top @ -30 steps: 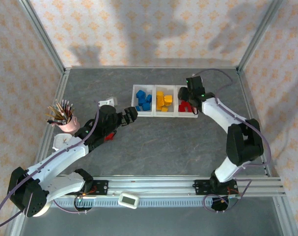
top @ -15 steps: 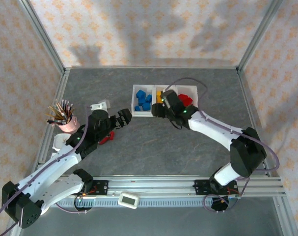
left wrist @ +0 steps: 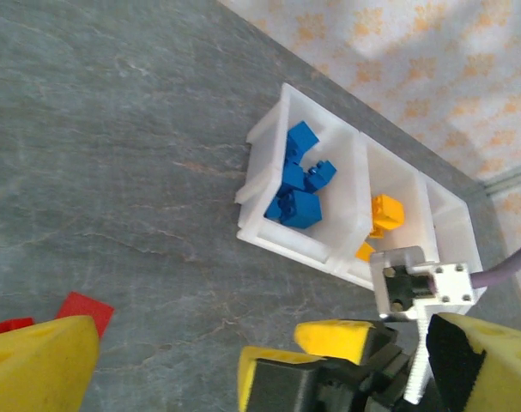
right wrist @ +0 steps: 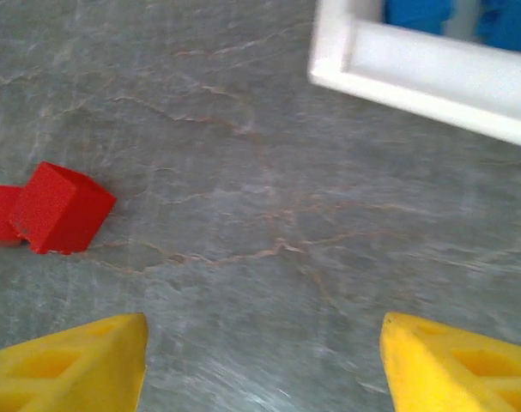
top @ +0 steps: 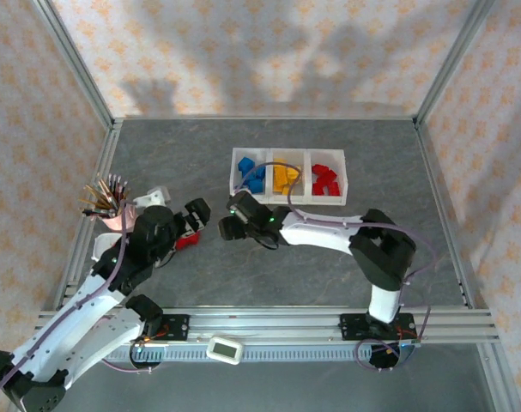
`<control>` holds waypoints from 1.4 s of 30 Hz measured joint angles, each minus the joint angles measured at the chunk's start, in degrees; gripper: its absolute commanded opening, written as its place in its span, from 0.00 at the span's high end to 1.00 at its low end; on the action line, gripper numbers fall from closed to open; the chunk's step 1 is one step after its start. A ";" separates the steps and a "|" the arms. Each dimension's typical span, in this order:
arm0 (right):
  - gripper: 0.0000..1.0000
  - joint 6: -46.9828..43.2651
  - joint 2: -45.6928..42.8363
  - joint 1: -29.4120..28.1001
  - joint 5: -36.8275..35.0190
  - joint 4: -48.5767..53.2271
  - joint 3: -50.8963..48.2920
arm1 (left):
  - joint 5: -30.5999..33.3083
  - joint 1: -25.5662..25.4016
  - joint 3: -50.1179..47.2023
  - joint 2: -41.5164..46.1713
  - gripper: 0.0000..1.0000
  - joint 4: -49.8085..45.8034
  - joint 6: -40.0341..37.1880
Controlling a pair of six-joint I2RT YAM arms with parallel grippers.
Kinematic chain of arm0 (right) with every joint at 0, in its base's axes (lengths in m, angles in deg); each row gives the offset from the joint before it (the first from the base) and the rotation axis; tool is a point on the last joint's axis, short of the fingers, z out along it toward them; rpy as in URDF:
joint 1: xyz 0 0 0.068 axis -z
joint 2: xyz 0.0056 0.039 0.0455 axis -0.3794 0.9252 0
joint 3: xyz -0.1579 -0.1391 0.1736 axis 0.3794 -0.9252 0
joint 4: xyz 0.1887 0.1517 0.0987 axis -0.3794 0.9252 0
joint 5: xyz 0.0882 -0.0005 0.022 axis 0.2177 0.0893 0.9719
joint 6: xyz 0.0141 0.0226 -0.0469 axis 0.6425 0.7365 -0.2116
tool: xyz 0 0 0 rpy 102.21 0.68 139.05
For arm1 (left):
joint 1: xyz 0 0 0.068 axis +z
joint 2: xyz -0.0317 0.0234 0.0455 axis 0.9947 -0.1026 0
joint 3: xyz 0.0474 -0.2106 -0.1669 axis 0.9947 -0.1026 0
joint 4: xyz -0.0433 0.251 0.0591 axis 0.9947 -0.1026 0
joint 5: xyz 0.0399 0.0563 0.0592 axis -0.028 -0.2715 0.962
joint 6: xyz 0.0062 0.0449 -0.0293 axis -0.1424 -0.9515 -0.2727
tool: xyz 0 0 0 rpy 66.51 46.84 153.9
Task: Sort the legos into containers by color
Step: Pick up the lego from the middle-left of the table.
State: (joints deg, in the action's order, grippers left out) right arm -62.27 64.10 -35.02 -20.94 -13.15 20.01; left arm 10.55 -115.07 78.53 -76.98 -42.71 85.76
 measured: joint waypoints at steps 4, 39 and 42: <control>0.24 -0.13 4.85 -1.84 1.27 -1.14 4.94 | 2.97 0.37 0.00 3.06 0.01 -3.30 1.77; 0.40 -22.60 29.40 -5.86 0.15 4.24 31.95 | 14.99 0.37 0.26 14.51 0.01 -17.07 11.39; 0.48 -23.21 29.53 -5.86 0.33 4.59 32.41 | 14.99 0.37 0.26 14.51 0.01 -17.07 11.39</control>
State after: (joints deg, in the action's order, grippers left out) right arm -85.48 93.63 -40.88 -20.61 -8.56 52.42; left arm 25.55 -114.70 78.80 -62.47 -59.78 97.15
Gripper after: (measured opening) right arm 0.557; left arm 0.991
